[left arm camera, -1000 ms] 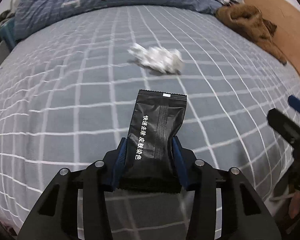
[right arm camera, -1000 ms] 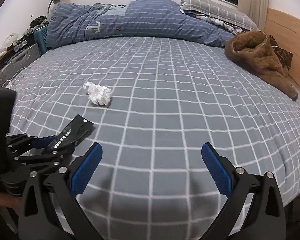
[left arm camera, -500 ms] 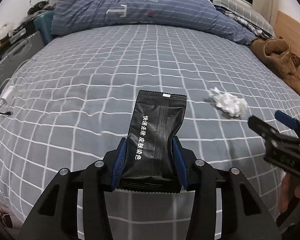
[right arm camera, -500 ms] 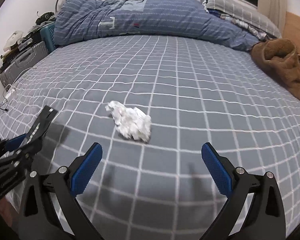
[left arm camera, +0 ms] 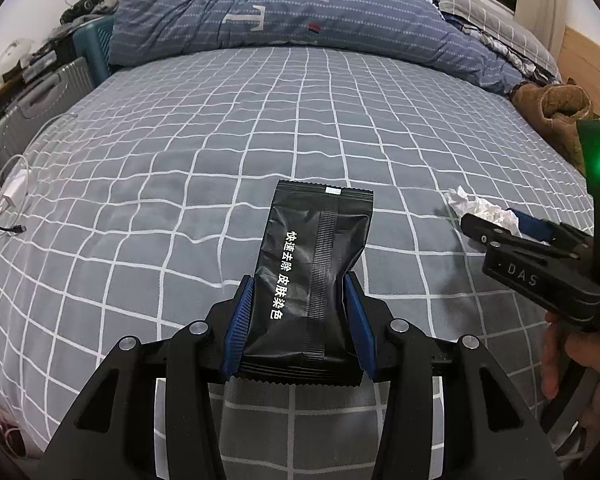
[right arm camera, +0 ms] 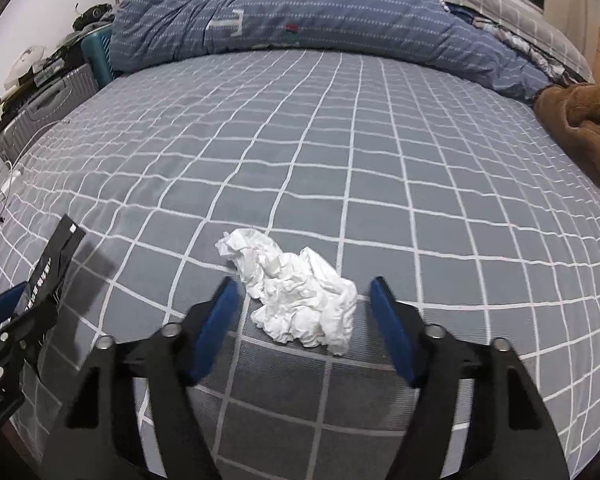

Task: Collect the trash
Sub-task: 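Grasp the black sachet with the left tool while the right tool grasps the white tissue, then carry the black sachet and white tissue in both tools over the trash bin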

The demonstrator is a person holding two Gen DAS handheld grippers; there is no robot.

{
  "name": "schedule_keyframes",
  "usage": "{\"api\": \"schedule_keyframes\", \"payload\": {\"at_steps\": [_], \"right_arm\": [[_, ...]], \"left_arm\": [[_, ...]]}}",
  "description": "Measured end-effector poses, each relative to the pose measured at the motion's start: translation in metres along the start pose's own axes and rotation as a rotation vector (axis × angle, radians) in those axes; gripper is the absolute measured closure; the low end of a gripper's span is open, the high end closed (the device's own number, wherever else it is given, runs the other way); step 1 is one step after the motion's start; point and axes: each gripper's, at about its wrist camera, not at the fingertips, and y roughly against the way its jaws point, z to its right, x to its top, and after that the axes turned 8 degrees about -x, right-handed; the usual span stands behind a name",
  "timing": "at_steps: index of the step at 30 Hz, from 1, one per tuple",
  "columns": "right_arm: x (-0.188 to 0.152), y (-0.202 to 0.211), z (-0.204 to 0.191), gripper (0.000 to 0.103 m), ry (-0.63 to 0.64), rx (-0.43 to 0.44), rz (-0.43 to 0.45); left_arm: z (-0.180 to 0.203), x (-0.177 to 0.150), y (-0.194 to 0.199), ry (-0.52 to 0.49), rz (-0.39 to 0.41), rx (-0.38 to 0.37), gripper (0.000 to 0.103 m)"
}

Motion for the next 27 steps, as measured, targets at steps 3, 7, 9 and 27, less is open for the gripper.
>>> {"api": "schedule_keyframes", "payload": {"at_steps": [3,7,9,27], "right_arm": [[-0.002,-0.004,-0.004,0.069,0.028,0.000,-0.014],[-0.003,-0.003,-0.003,0.081,0.022,0.004,-0.016],[-0.003,0.001,-0.002,0.082,0.016,0.003,-0.010],[-0.032,0.056,0.007,0.083,0.035,-0.050,0.038]], "left_arm": [[-0.001,0.000,0.000,0.007,0.003,0.003,0.059],[0.000,0.001,-0.001,0.001,0.004,0.004,0.059],[0.001,0.000,-0.002,-0.003,0.002,0.007,0.059],[0.024,-0.013,0.020,-0.025,0.040,-0.004,0.059]]}}
